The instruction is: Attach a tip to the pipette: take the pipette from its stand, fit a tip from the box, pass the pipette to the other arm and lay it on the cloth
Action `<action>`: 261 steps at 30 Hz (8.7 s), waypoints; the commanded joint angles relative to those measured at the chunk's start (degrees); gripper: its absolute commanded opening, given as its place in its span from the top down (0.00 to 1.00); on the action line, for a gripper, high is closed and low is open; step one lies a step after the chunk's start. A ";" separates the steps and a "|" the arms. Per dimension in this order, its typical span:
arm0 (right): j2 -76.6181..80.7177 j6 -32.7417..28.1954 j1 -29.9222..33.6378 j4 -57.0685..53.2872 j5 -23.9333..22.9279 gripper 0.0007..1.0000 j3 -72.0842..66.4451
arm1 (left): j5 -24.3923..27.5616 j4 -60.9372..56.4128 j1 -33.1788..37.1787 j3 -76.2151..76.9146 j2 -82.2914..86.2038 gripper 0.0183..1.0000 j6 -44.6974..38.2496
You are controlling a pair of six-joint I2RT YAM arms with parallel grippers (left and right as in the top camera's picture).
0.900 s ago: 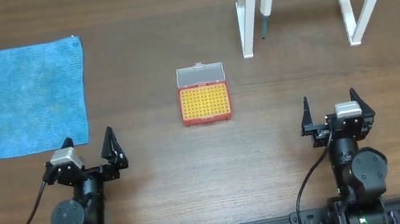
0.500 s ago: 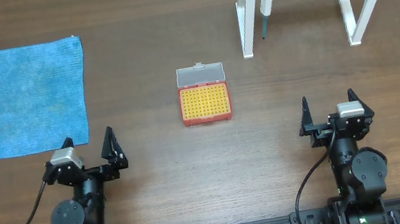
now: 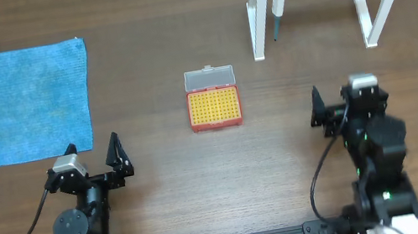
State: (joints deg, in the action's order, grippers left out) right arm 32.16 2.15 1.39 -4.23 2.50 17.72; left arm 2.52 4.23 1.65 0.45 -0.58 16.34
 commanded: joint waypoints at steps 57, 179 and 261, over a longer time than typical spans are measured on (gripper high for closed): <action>55.32 7.69 -6.82 35.65 -2.10 0.06 25.86 | -0.59 0.31 -0.17 -0.13 0.37 0.02 -0.72; 54.16 7.69 -6.82 27.50 -4.46 0.92 31.69 | -0.59 0.31 -0.17 -0.13 0.37 0.01 -0.72; 66.95 7.67 -28.48 82.03 18.23 0.92 5.86 | -0.59 0.31 -0.17 -0.13 0.37 0.01 -0.72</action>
State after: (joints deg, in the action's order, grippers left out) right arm 99.11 9.82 -27.11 77.36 19.90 23.94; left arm 2.52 4.23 1.65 0.45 -0.56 16.36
